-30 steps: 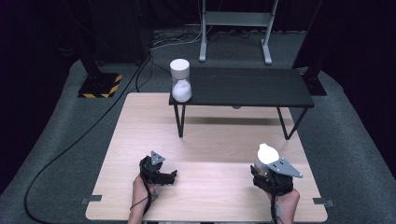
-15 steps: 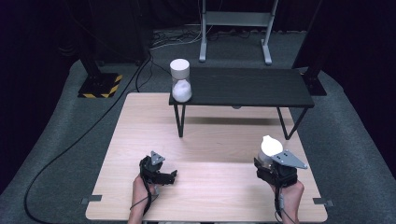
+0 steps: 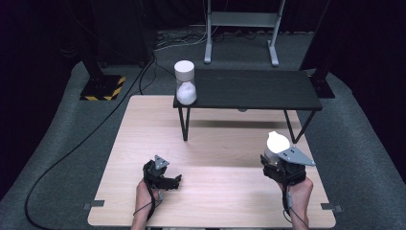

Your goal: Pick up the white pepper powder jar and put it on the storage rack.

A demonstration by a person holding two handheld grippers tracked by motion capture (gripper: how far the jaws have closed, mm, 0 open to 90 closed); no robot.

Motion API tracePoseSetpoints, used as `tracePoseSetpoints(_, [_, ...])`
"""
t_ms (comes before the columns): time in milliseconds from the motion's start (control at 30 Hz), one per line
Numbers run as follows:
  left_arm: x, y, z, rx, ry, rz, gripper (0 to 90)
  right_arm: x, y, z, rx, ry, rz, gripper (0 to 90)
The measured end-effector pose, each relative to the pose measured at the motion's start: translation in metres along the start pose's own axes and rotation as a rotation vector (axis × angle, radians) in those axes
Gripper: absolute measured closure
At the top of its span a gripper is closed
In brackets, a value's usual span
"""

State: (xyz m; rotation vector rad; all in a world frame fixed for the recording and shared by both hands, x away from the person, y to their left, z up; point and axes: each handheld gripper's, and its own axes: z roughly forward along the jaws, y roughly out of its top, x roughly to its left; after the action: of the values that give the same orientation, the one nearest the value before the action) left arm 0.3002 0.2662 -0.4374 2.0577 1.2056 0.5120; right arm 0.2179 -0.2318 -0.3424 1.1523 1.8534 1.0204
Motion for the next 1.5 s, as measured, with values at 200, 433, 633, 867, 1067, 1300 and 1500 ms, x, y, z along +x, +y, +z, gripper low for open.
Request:
tracePoseSetpoints(200, [0.0, 0.0, 0.0, 0.0, 0.0, 0.0, 2.5, -0.002, 0.009, 0.001, -0.013, -0.002, -0.009, 30.1])
tracePoseSetpoints(433, [0.0, 0.0, 0.0, -0.001, 0.0, 0.0, 2.5, -0.004, 0.019, 0.0, -0.033, 0.004, -0.027, 30.0])
tracePoseSetpoints(633, [0.0, 0.0, 0.0, -0.001, 0.0, 0.0, 2.6, -0.008, 0.026, 0.002, -0.042, 0.013, -0.026, 30.0])
tracePoseSetpoints(867, [0.0, 0.0, 0.0, -0.001, 0.0, 0.0, 2.7, -0.01, 0.033, 0.004, -0.044, 0.017, -0.032, 30.0])
tracePoseSetpoints(1067, [0.0, 0.0, 0.0, -0.001, -0.001, 0.001, 2.7, -0.013, 0.039, 0.006, -0.048, 0.023, -0.036, 30.0])
tracePoseSetpoints(1300, [0.0, 0.0, 0.0, -0.002, -0.001, 0.001, 2.7, -0.016, 0.047, 0.007, -0.055, 0.026, -0.037, 30.0])
tracePoseSetpoints(1500, [0.0, 0.0, 0.0, -0.001, -0.001, 0.001, 2.7, -0.019, 0.052, 0.008, -0.056, 0.025, -0.035, 30.1])
